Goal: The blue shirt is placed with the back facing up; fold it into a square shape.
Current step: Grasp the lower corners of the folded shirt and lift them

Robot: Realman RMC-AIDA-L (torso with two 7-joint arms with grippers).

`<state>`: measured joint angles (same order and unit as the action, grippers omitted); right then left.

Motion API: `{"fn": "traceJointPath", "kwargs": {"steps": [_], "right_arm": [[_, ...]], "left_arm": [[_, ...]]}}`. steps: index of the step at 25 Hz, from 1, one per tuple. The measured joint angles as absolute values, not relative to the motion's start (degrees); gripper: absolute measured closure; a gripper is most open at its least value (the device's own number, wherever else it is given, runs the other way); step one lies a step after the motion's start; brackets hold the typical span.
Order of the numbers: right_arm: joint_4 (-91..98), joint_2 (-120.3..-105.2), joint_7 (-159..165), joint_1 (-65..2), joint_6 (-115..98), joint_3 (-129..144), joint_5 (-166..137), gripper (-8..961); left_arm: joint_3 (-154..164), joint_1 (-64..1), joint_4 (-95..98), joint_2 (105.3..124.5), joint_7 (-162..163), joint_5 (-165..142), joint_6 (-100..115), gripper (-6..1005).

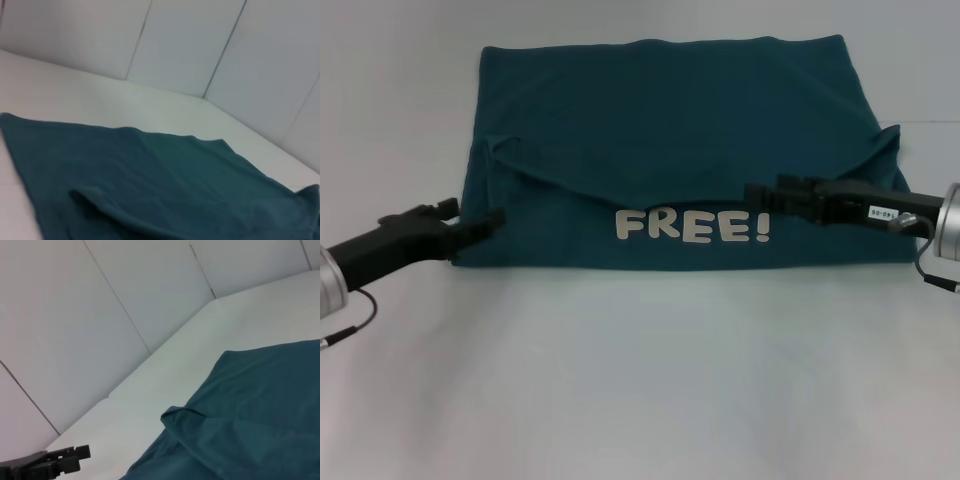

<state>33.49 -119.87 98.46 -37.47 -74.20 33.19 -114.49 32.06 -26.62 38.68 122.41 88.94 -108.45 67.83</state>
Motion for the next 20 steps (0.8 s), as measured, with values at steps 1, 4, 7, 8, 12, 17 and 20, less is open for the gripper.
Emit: {"fn": "traceJointPath", "kwargs": {"steps": [1,4,7,8,12,17,20], "right_arm": [[33.43,-119.93,98.48,-37.62,-74.18,33.22,-114.32,121],[33.05,-120.04,98.42,-37.82,-74.09,33.27,-113.95,121],[32.18,-120.07,98.78,-38.64,-73.94,34.05,-113.87,121],[31.81,-120.08,98.87,-39.01,-73.89,34.51,-113.86,121],[30.19,-120.17,99.02,-41.48,-72.81,36.68,-113.6,121],[28.67,-120.25,99.04,-44.19,-70.79,39.25,-113.07,121],[28.42,-120.21,99.11,-44.81,-70.2,39.86,-113.02,121]], "left_arm": [[31.8,-26.59,38.95,122.27,88.95,-108.46,67.76,171],[30.62,-26.22,39.95,121.78,89.07,-109.22,67.99,171],[30.24,-24.89,41.55,121.54,89.59,-109.64,68.79,171],[30.24,-24.89,41.55,121.54,89.59,-109.64,68.79,171],[30.21,-23.67,43.4,121.82,89.63,-109.33,70.15,172],[29.98,-23.6,43.58,121.85,89.79,-109.33,71.08,172],[29.56,-23.46,43.66,121.83,89.82,-109.45,71.28,173]]}}
